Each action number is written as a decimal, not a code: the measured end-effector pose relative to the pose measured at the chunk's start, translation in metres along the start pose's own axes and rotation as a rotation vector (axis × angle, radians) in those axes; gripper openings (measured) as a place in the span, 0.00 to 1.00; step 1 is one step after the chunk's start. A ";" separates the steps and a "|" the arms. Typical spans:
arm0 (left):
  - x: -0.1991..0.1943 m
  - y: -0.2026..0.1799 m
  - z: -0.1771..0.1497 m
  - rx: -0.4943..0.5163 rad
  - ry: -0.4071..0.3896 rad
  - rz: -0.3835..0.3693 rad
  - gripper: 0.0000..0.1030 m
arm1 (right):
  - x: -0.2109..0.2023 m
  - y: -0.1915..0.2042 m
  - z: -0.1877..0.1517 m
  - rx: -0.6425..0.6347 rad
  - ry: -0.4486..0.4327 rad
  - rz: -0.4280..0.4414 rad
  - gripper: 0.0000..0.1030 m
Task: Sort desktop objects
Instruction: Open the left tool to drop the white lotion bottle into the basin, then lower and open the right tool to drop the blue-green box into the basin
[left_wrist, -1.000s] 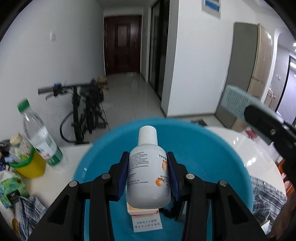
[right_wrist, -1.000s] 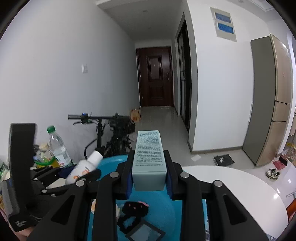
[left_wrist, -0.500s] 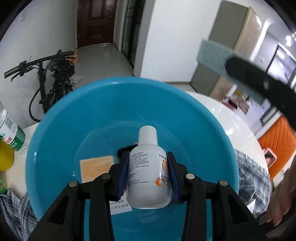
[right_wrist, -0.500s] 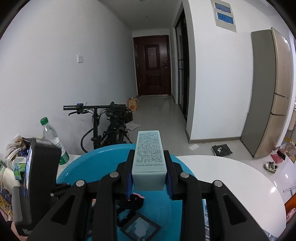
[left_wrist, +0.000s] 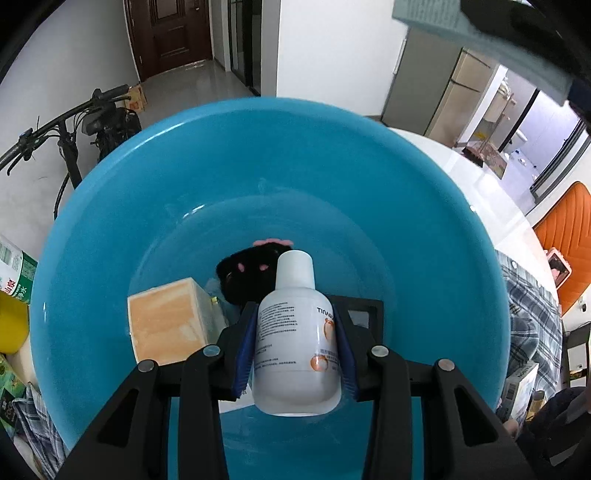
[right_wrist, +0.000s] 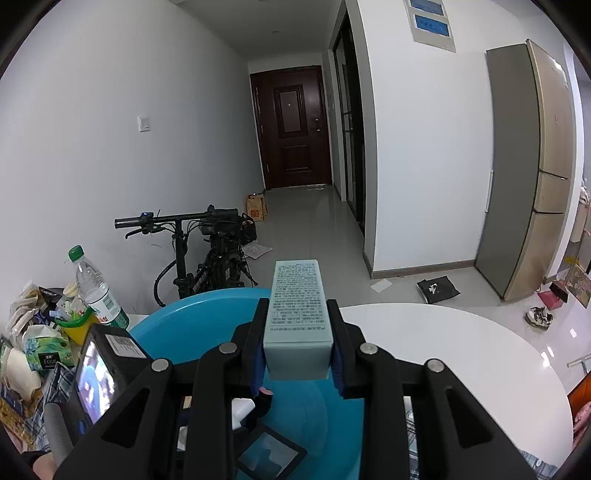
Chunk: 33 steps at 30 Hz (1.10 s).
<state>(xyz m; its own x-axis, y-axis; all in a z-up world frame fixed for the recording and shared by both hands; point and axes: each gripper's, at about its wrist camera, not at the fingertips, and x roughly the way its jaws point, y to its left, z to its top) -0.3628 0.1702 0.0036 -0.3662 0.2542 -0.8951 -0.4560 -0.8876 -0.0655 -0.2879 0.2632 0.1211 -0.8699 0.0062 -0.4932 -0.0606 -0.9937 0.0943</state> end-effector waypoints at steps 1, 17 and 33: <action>0.000 0.000 0.000 -0.003 -0.004 0.012 0.40 | 0.000 0.000 0.000 0.000 0.001 0.000 0.26; -0.039 0.035 0.011 -0.083 -0.146 0.144 0.74 | 0.021 0.013 -0.013 -0.055 0.080 0.009 0.26; -0.071 0.077 0.008 -0.220 -0.216 0.168 0.74 | 0.035 0.030 -0.026 -0.134 0.150 0.020 0.26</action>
<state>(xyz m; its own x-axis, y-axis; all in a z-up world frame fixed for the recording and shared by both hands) -0.3784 0.0866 0.0653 -0.5949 0.1520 -0.7893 -0.1980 -0.9794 -0.0393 -0.3073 0.2308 0.0846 -0.7868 -0.0201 -0.6169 0.0304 -0.9995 -0.0061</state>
